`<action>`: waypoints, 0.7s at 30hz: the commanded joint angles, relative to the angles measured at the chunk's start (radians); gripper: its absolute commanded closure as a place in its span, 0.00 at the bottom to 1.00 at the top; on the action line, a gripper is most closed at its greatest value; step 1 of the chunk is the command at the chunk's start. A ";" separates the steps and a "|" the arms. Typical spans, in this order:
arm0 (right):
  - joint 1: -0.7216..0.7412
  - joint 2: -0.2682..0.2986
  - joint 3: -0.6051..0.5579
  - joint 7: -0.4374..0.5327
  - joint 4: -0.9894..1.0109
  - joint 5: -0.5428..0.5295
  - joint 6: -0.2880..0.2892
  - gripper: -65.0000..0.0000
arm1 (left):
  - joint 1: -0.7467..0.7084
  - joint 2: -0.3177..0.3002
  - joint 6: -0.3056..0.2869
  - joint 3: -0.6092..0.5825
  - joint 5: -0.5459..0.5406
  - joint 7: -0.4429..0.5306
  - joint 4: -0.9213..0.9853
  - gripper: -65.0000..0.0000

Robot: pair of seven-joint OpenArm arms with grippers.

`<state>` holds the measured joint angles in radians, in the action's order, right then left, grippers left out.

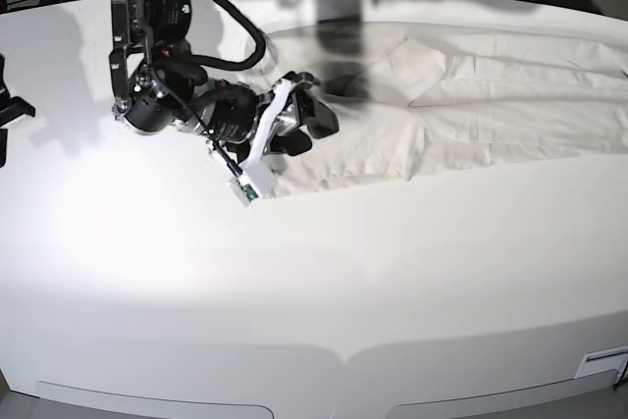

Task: Fold the T-shirt properly
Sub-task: 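Grasp the shirt's opposite side with the left gripper and fold it inward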

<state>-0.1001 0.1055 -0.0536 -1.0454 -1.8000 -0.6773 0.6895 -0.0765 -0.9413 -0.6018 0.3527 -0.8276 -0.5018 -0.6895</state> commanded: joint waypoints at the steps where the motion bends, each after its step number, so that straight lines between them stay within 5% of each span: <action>1: 0.014 0.002 -0.006 0.028 -0.020 -0.003 0.009 0.55 | 0.008 -0.036 -0.009 0.008 -0.058 -0.011 -0.033 1.00; 11: 0.014 0.003 -0.017 0.100 -0.019 0.103 0.009 0.55 | 0.003 0.092 -0.032 0.008 -0.313 -0.329 -0.262 1.00; 21: 0.017 0.002 -0.017 0.123 -0.019 0.102 0.009 0.55 | -0.188 0.228 -0.034 0.008 -0.446 -0.335 -0.556 1.00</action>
<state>-0.0975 0.1085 -0.0719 -0.9459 -1.8000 -0.5526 0.6895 -0.2718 -0.6853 -0.6319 0.3504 -1.2472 -0.8436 -1.2346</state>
